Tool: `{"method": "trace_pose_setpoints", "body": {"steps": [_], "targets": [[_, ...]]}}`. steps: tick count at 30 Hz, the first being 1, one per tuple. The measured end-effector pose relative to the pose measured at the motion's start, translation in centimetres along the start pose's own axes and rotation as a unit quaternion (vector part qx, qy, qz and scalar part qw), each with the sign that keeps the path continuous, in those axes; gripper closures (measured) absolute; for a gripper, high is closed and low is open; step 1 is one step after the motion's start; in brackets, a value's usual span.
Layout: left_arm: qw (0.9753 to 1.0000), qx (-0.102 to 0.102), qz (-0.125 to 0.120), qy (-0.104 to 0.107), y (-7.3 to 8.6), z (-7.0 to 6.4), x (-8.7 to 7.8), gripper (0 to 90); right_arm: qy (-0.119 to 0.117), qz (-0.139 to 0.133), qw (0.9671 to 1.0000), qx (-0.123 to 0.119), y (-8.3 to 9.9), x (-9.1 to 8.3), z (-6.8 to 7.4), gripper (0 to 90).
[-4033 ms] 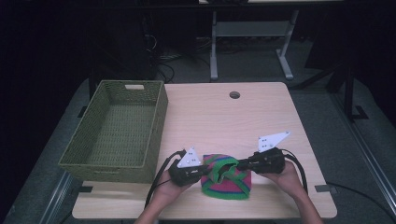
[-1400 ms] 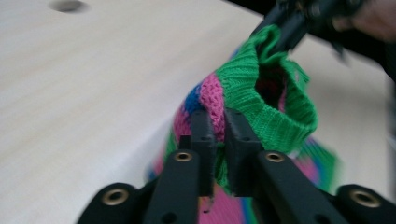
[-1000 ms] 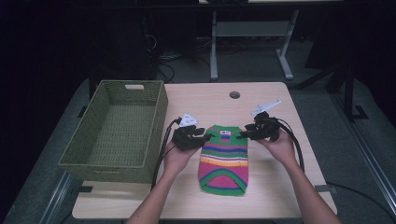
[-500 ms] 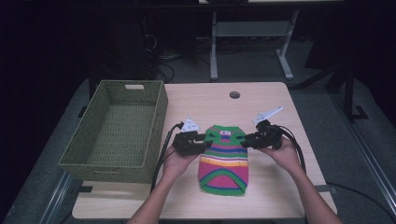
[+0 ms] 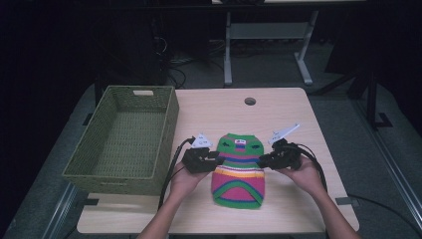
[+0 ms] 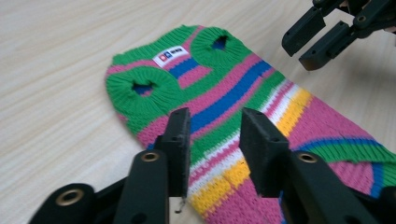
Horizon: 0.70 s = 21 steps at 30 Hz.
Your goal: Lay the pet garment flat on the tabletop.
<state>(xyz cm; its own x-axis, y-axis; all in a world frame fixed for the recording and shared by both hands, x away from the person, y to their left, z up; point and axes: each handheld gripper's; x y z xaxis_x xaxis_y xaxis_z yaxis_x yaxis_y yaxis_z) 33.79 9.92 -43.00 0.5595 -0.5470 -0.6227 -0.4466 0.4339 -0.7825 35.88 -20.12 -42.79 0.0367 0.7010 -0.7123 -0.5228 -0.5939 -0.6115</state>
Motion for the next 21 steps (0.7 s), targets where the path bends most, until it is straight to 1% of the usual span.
{"method": "trace_pose_setpoints", "body": {"steps": [1, 2, 3, 4, 5, 6, 7, 9, 11, 12, 13, 14, 15, 16, 18, 19, 20, 21], "targets": [[1.0, 0.004, 0.002, 0.007, 0.1, -0.1, -0.1, 73.1, 0.001, 0.002, 1.0, -0.002, 0.0, 0.0, 0.3, 76.4], [1.0, 0.004, 0.002, 0.007, 0.1, -0.1, -0.1, 79.8, -0.002, 0.004, 1.0, -0.004, 0.1, 0.1, 0.5, 82.5], [0.9994, 0.024, 0.02, 0.014, 0.4, -0.6, 0.1, 89.0, -0.002, 0.011, 0.9999, -0.007, 0.2, 0.2, 0.9, 89.8], [0.9985, 0.039, 0.035, 0.016, 0.4, -0.9, 0.2, 89.9, -0.004, 0.019, 0.9997, -0.012, 0.2, 0.4, 1.0, 89.9], [0.9976, 0.048, 0.046, 0.019, 0.5, -1.1, 0.4, 90.0, -0.006, 0.032, 0.9994, -0.015, 0.1, 0.7, 1.3, 90.0], [0.9965, 0.06, 0.055, 0.021, 0.6, -1.3, 0.5, 90.0, -0.003, 0.043, 0.9988, -0.022, 0.1, 1.0, 1.5, 90.0], [0.9961, 0.061, 0.058, 0.025, 0.8, -1.4, 0.6, 90.0, 0.002, 0.052, 0.9983, -0.027, 0.2, 1.3, 1.7, 90.0], [0.9953, 0.06, 0.07, 0.031, 1.0, -1.7, 0.9, 90.0, -0.003, 0.06, 0.998, -0.023, 0.3, 1.9, 2.0, 90.0], [0.9935, 0.068, 0.085, 0.033, 1.3, -1.8, 1.1, 90.0, 0.0, 0.067, 0.9976, -0.018, 0.4, 2.2, 1.9, 90.0], [0.9921, 0.073, 0.096, 0.033, 1.5, -2.0, 1.4, 90.0, 0.001, 0.07, 0.9974, -0.018, 0.4, 2.4, 1.8, 90.0], [0.9914, 0.076, 0.102, 0.033, 1.6, -2.0, 1.5, 90.0, 0.003, 0.076, 0.997, -0.012, 0.6, 2.6, 1.7, 90.0], [0.9906, 0.077, 0.109, 0.033, 1.8, -2.1, 1.8, 90.0, 0.001, 0.078, 0.9969, -0.013, 0.6, 2.7, 1.6, 90.0], [0.9912, 0.072, 0.105, 0.036, 1.9, -2.0, 1.8, 90.0, 0.004, 0.085, 0.9963, -0.01, 0.7, 3.0, 1.5, 90.0], [0.9909, 0.071, 0.109, 0.036, 1.8, -1.8, 1.9, 90.0, 0.003, 0.085, 0.9963, -0.008, 0.7, 3.2, 1.3, 90.0], [0.9911, 0.071, 0.108, 0.033, 1.8, -1.8, 2.0, 90.0, -0.001, 0.08, 0.9968, -0.003, 0.7, 3.1, 1.0, 90.0], [0.9915, 0.067, 0.107, 0.031, 1.7, -1.9, 2.1, 90.0, -0.001, 0.075, 0.9971, 0.003, 0.7, 3.1, 0.8, 90.0], [0.9907, 0.075, 0.11, 0.027, 1.6, -1.8, 2.1, 90.0, -0.003, 0.074, 0.9973, 0.003, 0.7, 3.1, 0.6, 90.0], [0.9907, 0.075, 0.11, 0.027, 1.6, -1.8, 2.1, 90.0, 0.0, 0.069, 0.9976, 0.009, 0.7, 3.1, 0.4, 90.0]]}}
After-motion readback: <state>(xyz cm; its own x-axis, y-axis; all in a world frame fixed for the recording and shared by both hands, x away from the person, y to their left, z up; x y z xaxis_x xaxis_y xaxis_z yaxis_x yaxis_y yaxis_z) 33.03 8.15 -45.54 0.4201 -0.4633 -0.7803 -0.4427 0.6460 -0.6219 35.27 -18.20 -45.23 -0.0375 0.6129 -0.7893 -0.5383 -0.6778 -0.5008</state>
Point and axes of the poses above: each handheld gripper's, and its own axes: x roughly forward along the jaws, y roughly out of its underside, z roughly to its left, and after that the axes turned 12 degrees about -y, right-handed
